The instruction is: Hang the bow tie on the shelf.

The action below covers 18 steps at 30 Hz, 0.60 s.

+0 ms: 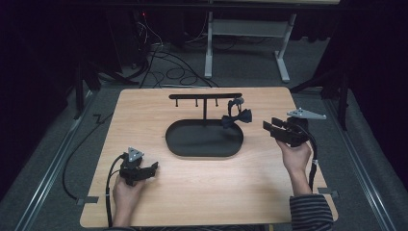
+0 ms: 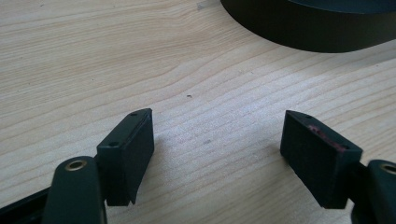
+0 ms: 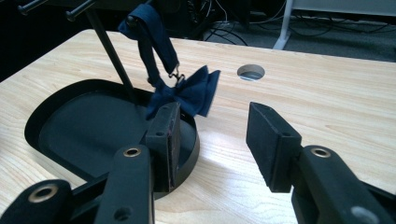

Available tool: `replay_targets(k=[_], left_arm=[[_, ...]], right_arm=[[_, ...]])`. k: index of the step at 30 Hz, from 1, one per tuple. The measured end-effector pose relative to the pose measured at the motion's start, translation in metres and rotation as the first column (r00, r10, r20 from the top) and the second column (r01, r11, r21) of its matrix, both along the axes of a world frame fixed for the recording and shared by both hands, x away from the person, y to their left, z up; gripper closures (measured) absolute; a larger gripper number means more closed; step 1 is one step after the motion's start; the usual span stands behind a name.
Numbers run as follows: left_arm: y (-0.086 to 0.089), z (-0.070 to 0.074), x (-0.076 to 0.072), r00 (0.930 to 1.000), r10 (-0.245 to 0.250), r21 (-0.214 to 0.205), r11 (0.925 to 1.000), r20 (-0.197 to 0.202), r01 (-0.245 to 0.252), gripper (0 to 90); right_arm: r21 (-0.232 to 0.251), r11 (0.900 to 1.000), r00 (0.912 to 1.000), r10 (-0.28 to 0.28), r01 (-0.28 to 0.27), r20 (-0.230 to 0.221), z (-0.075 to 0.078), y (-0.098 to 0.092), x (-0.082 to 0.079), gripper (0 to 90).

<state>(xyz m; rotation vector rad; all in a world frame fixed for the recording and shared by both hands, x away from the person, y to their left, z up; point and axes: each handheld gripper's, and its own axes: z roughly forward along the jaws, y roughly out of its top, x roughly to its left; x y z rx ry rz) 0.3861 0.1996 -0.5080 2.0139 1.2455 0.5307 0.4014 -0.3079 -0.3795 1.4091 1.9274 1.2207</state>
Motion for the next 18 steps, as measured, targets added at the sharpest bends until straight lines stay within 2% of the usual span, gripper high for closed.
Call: replay_targets(k=[18], left_arm=[[0.0, 0.0, 0.0, 1.0, 0.001, 0.0, 1.0, 0.0, -0.001, 26.4]], right_arm=[[0.019, 0.9998, 1.0, -0.001, 0.001, 0.001, -0.007, -0.009, -0.013, 56.3]])
